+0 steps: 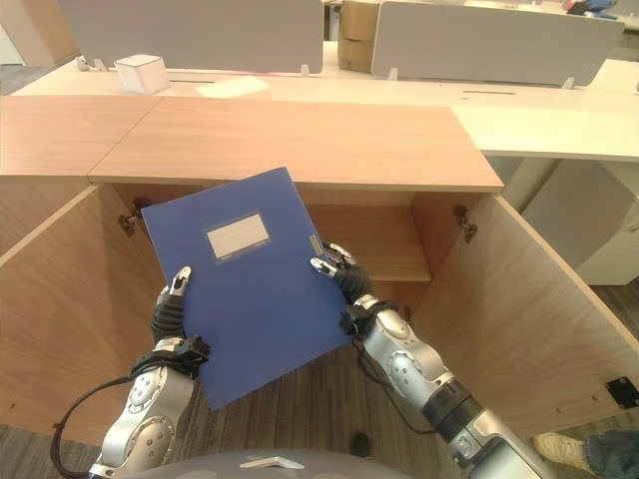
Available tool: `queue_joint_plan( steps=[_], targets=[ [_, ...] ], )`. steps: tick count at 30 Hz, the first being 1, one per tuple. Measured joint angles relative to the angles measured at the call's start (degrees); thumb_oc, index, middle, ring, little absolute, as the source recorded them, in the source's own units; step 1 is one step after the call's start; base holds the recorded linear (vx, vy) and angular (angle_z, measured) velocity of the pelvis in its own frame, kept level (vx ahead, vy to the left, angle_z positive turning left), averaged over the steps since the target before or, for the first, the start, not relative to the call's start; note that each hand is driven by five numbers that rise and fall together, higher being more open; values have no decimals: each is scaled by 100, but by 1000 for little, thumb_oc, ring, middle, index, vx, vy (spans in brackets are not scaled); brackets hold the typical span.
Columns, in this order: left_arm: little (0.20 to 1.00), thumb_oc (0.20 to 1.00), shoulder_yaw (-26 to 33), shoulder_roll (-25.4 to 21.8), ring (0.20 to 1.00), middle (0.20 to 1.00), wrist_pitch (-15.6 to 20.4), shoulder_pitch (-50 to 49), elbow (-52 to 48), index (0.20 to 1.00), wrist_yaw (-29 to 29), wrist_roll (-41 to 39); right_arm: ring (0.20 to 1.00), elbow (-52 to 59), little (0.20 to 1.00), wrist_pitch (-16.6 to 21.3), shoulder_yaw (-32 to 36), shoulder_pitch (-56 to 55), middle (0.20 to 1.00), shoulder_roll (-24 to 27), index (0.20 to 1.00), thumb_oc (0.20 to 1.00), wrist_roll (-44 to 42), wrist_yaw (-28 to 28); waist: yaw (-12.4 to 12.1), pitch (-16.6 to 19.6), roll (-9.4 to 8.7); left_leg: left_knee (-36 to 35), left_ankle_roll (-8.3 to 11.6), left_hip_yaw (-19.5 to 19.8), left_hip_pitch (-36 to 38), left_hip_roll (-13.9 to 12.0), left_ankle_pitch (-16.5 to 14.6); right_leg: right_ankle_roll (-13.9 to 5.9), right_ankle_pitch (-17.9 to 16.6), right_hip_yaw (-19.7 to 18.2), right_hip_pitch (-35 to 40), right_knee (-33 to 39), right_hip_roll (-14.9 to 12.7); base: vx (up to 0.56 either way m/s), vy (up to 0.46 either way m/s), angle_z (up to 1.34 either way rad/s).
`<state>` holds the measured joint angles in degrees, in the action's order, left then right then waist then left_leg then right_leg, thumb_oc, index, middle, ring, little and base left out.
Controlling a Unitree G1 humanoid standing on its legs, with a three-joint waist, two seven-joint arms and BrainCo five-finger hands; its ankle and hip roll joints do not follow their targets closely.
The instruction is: Put the empty folder in the office cabinet
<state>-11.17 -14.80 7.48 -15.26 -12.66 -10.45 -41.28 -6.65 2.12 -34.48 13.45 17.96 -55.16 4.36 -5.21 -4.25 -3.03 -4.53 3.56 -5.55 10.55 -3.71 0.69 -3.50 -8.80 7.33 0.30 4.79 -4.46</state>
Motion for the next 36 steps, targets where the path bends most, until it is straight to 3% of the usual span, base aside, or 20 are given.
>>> queue_joint_plan(
  steps=[10, 15, 22, 32, 36],
  targets=[
    [1000, 1000, 58, 28, 1000, 1000, -39, -73, 215, 1000, 147, -101, 200, 2, 200, -53, 240, -638, 200, 52, 200, 200, -1, 105, -4, 23, -1, -2, 1, 4, -16, -2, -1, 4, 6, 2, 13, 2, 1, 0, 0, 0],
    [1000, 1000, 432, 119, 1000, 1000, -55, -288, 345, 1000, 250, -19, 200, -95, 200, -542, 319, -1577, 200, 270, 200, 200, 256, 260, 11, 16, -6, -18, -2, 19, -40, -1, -5, 6, 10, 27, 9, 15, -7, 0, 0, 0],
    [1000, 1000, 711, 148, 1000, 1000, -71, -527, 381, 1000, 341, 168, 200, -674, 200, -969, 517, -1980, 200, 463, 200, 200, 825, 405, 5, -55, -111, -53, 1, 90, -127, -1, -18, 8, 13, 104, -34, 32, -29, -15, -15, 5],
    [1000, 1000, 687, 139, 1000, 1000, -94, -521, 389, 1000, 488, 366, 200, -731, 200, -1004, 575, -1850, 200, 506, 200, 200, 1144, 636, -49, -231, -203, -40, 5, 129, -226, -7, 15, 27, 24, 131, -117, 33, -28, -5, -9, 2],
    [1000, 1000, 691, 154, 1000, 1000, -101, -452, 1286, 1000, 431, 625, 200, -980, 200, -1002, 593, -1666, 200, 474, 200, 200, 1147, 618, -51, -308, -147, -6, -10, 134, -295, -7, 46, 1, 7, 140, -180, 32, -27, 0, 0, 0]
  ],
)
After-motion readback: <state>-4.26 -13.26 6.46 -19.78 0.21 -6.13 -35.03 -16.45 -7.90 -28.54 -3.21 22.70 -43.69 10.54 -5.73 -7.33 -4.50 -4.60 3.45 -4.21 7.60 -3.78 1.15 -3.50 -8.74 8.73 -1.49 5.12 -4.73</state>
